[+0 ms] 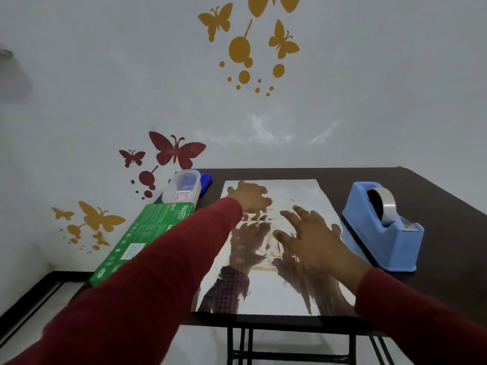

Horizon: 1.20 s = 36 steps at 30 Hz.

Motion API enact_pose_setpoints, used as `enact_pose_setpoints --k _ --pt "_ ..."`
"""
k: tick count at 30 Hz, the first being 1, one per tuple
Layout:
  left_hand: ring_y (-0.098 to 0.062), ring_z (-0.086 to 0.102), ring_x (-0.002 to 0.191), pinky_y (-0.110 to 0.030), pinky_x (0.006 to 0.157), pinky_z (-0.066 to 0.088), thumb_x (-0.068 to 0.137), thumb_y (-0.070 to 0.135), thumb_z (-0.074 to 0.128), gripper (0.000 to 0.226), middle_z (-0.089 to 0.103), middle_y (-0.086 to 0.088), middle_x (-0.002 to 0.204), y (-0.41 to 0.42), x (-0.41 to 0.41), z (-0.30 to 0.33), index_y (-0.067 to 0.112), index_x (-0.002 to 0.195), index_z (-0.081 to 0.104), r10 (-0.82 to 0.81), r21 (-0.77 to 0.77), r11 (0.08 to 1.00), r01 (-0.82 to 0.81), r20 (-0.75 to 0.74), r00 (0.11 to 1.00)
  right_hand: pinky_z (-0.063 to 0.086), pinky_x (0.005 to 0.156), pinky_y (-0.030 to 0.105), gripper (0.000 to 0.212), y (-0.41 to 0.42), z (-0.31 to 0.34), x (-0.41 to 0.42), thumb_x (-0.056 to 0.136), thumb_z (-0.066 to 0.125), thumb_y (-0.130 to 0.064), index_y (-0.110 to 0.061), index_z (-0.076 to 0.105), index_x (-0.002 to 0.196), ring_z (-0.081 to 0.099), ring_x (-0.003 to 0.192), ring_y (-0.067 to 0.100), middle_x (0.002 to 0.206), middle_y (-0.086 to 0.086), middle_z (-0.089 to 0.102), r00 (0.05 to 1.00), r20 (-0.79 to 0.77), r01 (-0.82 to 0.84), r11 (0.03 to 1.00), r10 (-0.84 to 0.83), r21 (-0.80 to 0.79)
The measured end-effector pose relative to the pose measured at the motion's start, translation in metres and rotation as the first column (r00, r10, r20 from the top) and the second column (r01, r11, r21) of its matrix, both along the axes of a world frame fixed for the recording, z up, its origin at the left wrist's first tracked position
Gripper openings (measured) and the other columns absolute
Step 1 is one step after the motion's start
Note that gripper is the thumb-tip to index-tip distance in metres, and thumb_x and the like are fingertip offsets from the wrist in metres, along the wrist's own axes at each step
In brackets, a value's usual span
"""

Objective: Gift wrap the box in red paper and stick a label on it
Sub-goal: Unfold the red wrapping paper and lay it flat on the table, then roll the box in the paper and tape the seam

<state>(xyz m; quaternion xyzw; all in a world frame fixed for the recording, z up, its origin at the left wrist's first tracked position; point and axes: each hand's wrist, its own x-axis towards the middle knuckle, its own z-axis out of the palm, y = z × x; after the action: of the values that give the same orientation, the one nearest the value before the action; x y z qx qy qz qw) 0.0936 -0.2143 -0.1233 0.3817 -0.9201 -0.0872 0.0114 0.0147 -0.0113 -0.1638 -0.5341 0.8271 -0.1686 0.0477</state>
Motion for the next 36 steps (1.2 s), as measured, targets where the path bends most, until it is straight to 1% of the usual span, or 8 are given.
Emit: enact_pose_setpoints --k 3,7,12,18,23,31,33,36 --pt "-0.029 0.050 0.133 -0.047 0.111 0.041 0.089 0.049 0.058 0.046 0.060 -0.001 0.138 -0.006 0.042 0.026 0.028 0.129 0.064 0.047 -0.045 0.998 -0.046 0.014 0.999 0.037 0.114 0.048 0.057 -0.007 0.014 0.014 0.098 0.047 -0.063 -0.036 0.047 0.148 0.045 0.141 0.021 0.158 -0.006 0.045 0.987 0.159 -0.016 0.992 0.036 -0.125" --pt "-0.026 0.064 0.081 -0.028 0.066 0.046 0.074 0.047 0.066 0.031 0.062 -0.004 0.086 -0.006 0.113 0.047 0.017 0.073 0.057 0.184 -0.076 0.980 -0.183 0.004 0.983 0.047 0.088 0.019 0.041 -0.012 0.042 0.049 0.098 0.060 -0.044 -0.024 0.064 0.135 0.065 0.109 0.018 0.136 -0.001 0.065 0.933 0.345 -0.077 0.992 0.106 -0.098" --pt "-0.030 0.055 0.115 -0.035 0.087 0.051 0.070 0.057 0.079 0.083 0.049 -0.013 0.132 0.026 0.190 0.048 0.014 0.135 0.049 0.401 0.012 0.915 -0.403 0.084 0.912 0.060 0.091 0.036 0.030 -0.024 0.051 0.087 0.093 0.069 -0.037 -0.021 0.070 0.117 0.070 0.104 0.019 0.121 0.000 0.069 0.861 0.497 -0.097 0.994 0.107 -0.046" --pt "-0.020 0.060 0.094 -0.033 0.075 0.057 0.051 0.051 0.092 0.105 0.056 -0.003 0.106 0.058 0.224 0.044 0.008 0.133 0.042 0.469 0.164 0.881 -0.443 -0.185 0.864 0.062 0.081 0.039 0.063 -0.040 0.050 0.124 0.083 0.081 -0.036 -0.023 0.055 0.138 0.072 0.098 0.022 0.122 0.003 0.067 0.607 0.787 -0.004 0.991 0.110 -0.135" --pt "-0.016 0.055 0.099 -0.030 0.070 0.044 0.056 0.041 0.096 0.097 0.053 0.001 0.117 0.086 0.216 0.083 0.018 0.133 0.043 0.220 0.105 0.975 -0.198 -0.279 0.935 0.059 0.085 0.047 0.083 -0.038 0.078 0.117 0.081 0.079 -0.054 -0.034 0.037 0.149 0.062 0.112 0.036 0.130 0.001 0.052 0.504 0.854 0.127 0.966 0.131 -0.223" --pt "-0.020 0.051 0.129 -0.040 0.104 0.047 0.058 0.073 0.085 0.101 0.049 0.005 0.145 0.090 0.175 0.100 0.029 0.141 0.048 -0.011 -0.057 0.998 -0.009 -0.339 0.941 0.063 0.072 0.046 0.024 -0.009 0.086 0.070 0.089 0.075 -0.028 -0.015 0.068 0.109 0.074 0.088 0.029 0.108 0.012 0.074 0.236 0.954 0.480 0.831 0.184 -0.279" --pt "-0.024 0.050 0.135 -0.042 0.109 0.045 0.063 0.074 0.082 0.109 0.045 0.000 0.151 0.085 0.165 0.093 0.022 0.151 0.042 0.176 0.170 0.980 -0.101 -0.510 0.842 0.061 0.065 0.042 0.026 -0.002 0.082 0.055 0.091 0.072 -0.031 -0.016 0.066 0.111 0.074 0.088 0.029 0.108 0.011 0.073 0.210 0.959 0.566 0.776 0.190 -0.278" --pt "-0.034 0.066 0.118 -0.046 0.100 0.053 0.077 0.046 0.084 0.080 0.062 -0.009 0.135 0.076 0.143 0.073 0.013 0.143 0.052 0.572 0.683 0.727 -0.069 -0.547 0.611 0.062 0.072 0.046 0.024 0.006 0.078 0.037 0.093 0.068 -0.039 -0.020 0.066 0.108 0.073 0.092 0.029 0.111 0.008 0.071 0.275 0.950 0.587 0.758 0.145 -0.286"
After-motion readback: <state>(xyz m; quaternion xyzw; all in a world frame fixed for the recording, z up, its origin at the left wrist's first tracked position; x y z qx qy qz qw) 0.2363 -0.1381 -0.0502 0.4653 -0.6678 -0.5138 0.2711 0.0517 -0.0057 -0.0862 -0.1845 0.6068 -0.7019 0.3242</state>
